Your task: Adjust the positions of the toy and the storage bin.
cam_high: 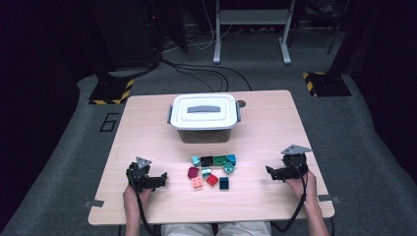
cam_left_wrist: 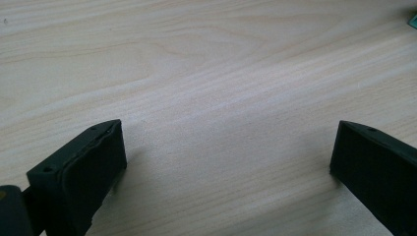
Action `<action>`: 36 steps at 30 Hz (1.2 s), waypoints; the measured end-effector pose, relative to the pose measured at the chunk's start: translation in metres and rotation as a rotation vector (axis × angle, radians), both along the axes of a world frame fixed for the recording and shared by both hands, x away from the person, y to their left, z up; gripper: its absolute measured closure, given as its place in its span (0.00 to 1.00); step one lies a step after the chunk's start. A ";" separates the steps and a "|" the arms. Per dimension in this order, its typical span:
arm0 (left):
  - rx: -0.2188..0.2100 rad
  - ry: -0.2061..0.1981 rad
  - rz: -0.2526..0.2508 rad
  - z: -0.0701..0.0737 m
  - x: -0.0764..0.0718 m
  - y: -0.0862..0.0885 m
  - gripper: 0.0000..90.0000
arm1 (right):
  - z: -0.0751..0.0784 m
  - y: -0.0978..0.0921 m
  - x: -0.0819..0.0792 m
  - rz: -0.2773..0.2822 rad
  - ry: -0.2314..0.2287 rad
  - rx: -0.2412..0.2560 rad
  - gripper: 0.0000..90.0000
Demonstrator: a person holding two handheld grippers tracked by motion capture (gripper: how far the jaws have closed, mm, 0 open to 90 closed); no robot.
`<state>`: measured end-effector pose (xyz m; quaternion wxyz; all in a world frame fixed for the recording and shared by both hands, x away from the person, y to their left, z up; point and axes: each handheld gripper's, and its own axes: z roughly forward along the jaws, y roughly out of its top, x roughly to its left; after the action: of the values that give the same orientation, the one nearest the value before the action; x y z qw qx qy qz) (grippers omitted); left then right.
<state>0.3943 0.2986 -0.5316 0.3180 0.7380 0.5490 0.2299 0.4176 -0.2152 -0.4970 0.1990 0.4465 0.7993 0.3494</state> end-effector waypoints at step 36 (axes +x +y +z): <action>0.000 0.000 0.001 0.000 0.000 0.000 0.00 | 0.088 0.088 0.081 0.228 -0.057 0.020 0.00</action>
<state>0.3945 0.2984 -0.5317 0.3181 0.7376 0.5493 0.2301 0.4989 -0.1275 -0.4089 0.1762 0.3444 0.8355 0.3902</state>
